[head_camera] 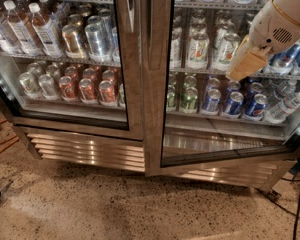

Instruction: Close right fridge door

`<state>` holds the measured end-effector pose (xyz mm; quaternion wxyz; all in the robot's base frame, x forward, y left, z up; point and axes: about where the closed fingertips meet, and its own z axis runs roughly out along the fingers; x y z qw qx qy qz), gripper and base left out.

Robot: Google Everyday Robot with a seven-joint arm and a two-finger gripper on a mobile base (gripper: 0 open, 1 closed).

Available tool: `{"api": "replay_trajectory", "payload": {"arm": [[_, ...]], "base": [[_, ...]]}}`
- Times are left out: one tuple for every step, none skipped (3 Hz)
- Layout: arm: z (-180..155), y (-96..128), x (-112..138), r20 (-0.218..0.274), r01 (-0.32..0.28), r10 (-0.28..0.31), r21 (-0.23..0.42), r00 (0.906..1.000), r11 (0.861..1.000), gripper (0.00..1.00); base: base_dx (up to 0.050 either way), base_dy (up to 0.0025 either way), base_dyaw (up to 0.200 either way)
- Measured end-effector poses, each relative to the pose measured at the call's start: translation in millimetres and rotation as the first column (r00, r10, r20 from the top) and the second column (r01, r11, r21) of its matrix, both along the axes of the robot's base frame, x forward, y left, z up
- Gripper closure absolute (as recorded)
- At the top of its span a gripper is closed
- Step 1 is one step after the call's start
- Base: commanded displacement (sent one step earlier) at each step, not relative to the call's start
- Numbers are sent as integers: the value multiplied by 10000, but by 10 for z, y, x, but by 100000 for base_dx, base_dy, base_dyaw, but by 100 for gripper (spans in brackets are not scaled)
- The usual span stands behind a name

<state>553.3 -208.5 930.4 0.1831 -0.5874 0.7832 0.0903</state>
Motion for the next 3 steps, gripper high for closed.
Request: {"api": "replay_trajectory", "payload": {"arm": [[0, 0, 0, 0, 0, 0, 0, 10000, 10000, 100], [0, 0, 0, 0, 0, 0, 0, 10000, 10000, 100], [0, 0, 0, 0, 0, 0, 0, 10000, 10000, 100]], "base": [[4700, 0, -6], [4701, -1, 34], [4699, 0, 4]]}}
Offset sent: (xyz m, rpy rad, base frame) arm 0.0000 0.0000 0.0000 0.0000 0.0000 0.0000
